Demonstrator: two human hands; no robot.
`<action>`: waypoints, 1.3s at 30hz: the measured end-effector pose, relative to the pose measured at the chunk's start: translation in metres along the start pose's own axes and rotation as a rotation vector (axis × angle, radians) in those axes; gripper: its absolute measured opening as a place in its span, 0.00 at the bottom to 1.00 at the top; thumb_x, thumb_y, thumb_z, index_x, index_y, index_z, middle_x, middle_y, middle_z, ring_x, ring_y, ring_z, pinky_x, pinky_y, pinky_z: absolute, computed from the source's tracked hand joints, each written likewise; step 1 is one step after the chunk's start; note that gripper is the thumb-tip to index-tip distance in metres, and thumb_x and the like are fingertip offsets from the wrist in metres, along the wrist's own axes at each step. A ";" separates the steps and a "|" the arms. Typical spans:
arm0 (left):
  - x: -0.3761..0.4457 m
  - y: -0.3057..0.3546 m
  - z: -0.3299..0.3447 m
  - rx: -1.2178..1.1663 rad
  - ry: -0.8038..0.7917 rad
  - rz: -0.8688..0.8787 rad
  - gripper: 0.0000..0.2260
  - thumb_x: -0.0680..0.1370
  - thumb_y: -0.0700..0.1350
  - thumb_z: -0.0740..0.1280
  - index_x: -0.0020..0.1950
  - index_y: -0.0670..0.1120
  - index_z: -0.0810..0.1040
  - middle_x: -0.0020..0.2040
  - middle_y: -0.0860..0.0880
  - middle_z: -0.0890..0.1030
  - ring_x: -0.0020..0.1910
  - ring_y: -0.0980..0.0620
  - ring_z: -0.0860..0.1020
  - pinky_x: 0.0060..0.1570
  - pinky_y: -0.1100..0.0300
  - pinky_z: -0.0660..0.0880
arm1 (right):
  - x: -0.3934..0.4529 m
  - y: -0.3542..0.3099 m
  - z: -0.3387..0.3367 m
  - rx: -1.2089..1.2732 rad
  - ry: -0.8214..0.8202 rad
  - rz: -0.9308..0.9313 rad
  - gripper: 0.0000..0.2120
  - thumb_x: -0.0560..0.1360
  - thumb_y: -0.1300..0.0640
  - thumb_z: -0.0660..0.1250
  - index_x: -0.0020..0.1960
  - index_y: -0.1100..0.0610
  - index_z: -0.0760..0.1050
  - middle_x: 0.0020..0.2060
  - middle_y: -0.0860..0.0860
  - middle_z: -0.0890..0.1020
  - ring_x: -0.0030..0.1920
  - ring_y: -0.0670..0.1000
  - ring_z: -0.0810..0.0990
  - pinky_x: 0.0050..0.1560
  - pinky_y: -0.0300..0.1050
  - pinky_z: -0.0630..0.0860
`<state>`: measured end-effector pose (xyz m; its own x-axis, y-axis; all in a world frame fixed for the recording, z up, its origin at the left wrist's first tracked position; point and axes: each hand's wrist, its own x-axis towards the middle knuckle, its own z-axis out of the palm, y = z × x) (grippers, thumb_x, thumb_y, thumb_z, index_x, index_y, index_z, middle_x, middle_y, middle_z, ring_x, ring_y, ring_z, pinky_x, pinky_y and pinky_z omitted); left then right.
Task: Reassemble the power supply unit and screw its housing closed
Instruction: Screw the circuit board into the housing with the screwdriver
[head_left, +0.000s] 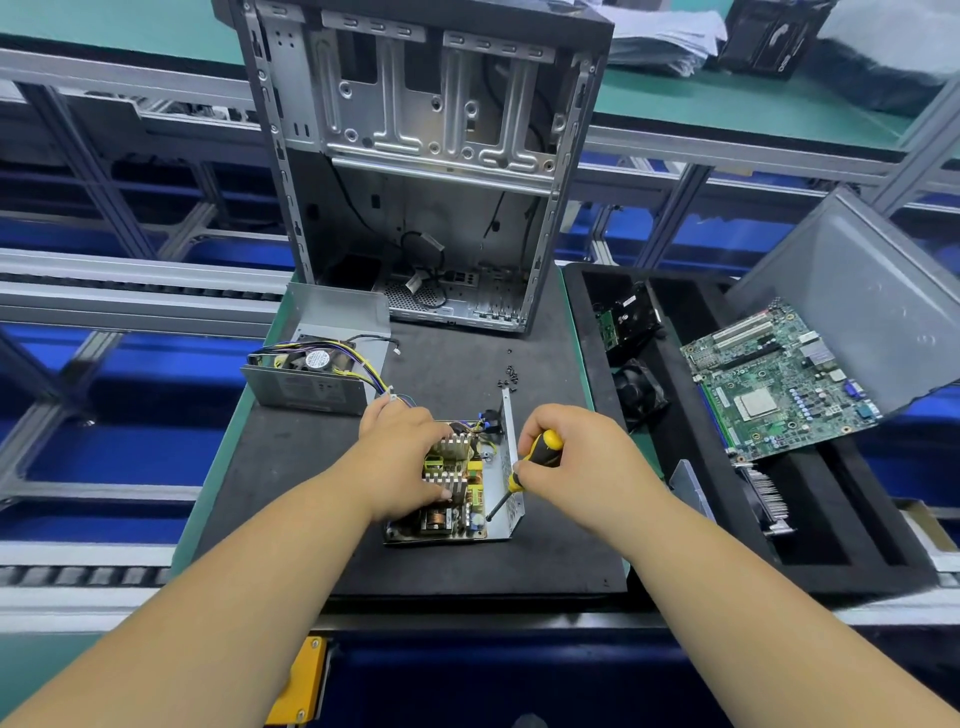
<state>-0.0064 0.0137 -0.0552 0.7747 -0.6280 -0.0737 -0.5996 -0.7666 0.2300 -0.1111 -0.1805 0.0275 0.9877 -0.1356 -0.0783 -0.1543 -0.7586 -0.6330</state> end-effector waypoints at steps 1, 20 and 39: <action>0.000 0.000 0.000 -0.001 0.001 -0.001 0.34 0.69 0.64 0.72 0.72 0.57 0.69 0.60 0.56 0.73 0.67 0.50 0.63 0.72 0.56 0.36 | 0.000 0.000 0.000 0.004 0.000 -0.003 0.07 0.67 0.58 0.71 0.38 0.48 0.75 0.34 0.45 0.80 0.35 0.44 0.76 0.28 0.33 0.69; 0.000 -0.001 0.002 0.009 0.015 0.002 0.33 0.68 0.65 0.72 0.70 0.56 0.70 0.58 0.55 0.73 0.67 0.50 0.64 0.73 0.54 0.37 | 0.002 0.002 0.011 -0.070 -0.062 -0.008 0.07 0.68 0.56 0.70 0.39 0.46 0.74 0.35 0.43 0.80 0.37 0.43 0.77 0.38 0.42 0.76; 0.000 -0.002 0.003 -0.020 0.033 0.007 0.34 0.67 0.66 0.72 0.70 0.57 0.71 0.59 0.56 0.73 0.67 0.52 0.64 0.71 0.56 0.35 | 0.005 -0.001 0.016 -0.146 -0.123 -0.035 0.09 0.70 0.55 0.70 0.38 0.44 0.72 0.39 0.43 0.78 0.41 0.41 0.77 0.38 0.36 0.72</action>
<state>-0.0057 0.0147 -0.0585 0.7769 -0.6284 -0.0402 -0.6011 -0.7591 0.2497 -0.1052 -0.1706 0.0155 0.9869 -0.0357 -0.1576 -0.1136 -0.8469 -0.5194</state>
